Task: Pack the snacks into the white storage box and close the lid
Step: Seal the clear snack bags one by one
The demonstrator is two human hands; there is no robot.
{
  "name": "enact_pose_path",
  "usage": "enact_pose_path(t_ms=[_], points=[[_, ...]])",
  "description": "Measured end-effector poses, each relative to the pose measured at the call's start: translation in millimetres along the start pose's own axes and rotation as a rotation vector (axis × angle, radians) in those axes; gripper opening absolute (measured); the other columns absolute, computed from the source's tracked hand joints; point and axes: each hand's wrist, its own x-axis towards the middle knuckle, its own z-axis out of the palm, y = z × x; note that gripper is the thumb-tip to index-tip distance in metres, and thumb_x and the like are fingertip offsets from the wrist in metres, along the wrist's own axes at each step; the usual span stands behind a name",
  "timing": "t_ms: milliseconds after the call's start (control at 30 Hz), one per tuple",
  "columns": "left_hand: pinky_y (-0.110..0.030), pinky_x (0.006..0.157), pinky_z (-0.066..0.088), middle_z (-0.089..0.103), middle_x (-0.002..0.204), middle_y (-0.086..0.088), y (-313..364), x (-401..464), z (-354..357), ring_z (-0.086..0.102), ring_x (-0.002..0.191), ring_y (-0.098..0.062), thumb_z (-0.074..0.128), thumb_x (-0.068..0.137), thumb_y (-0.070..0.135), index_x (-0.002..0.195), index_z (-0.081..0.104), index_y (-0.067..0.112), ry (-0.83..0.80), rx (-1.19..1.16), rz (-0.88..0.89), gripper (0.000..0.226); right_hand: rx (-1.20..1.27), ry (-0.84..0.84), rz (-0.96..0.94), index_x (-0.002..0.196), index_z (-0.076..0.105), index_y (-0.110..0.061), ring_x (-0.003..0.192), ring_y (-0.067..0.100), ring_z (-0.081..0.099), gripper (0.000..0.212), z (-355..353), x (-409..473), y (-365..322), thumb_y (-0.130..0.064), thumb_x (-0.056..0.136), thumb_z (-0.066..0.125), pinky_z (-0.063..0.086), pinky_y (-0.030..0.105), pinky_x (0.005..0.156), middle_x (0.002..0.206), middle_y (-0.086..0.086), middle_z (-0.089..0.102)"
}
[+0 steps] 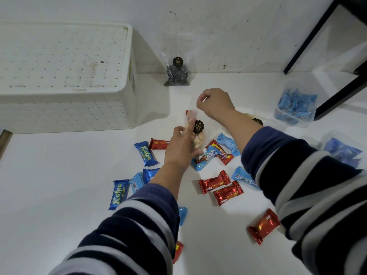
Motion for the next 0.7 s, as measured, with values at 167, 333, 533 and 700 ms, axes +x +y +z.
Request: enact_pose_path(t_ms=[167,333,533,700], points=[[-0.034,0.087,0.054,0.029,0.142,-0.008,1,-1,1,0.055,0.118,-0.026,0.077,0.077,0.030,0.149,-0.004,0.044,0.015,-0.006,0.005,0.108,0.003,-0.005,0.012,0.083,0.062,-0.026,0.093,0.020,0.060,0.006,-1,0,-1,-0.021,0.082,0.060,0.053,0.035,0.083,0.092,-0.006,0.060],[-0.035,0.093,0.052,0.029,0.144,-0.008,0,1,2,0.050,0.125,-0.024,0.075,0.078,0.034,0.147,-0.010,0.045,-0.005,0.041,-0.009,0.110,0.022,-0.018,0.002,0.081,0.061,-0.027,0.087,0.018,0.058,0.007,2,1,-5,-0.021,0.081,0.059,0.050,0.034,0.081,0.089,-0.007,0.059],[-0.035,0.091,0.053,0.029,0.143,-0.008,2,-1,1,0.054,0.120,-0.026,0.075,0.078,0.034,0.149,-0.004,0.043,0.001,0.038,-0.012,0.107,-0.041,-0.018,-0.024,0.083,0.059,-0.027,0.094,0.019,0.056,0.015,1,2,-7,-0.016,0.088,0.051,0.048,0.030,0.079,0.100,-0.004,0.061],[-0.036,0.089,0.055,0.028,0.142,-0.008,1,0,0,0.055,0.117,-0.027,0.077,0.077,0.032,0.148,-0.005,0.046,0.004,0.009,0.001,0.109,-0.133,-0.083,-0.017,0.114,0.065,-0.017,0.117,0.022,0.055,0.027,-14,-6,3,-0.017,0.088,0.057,0.043,0.026,0.088,0.127,0.001,0.059]])
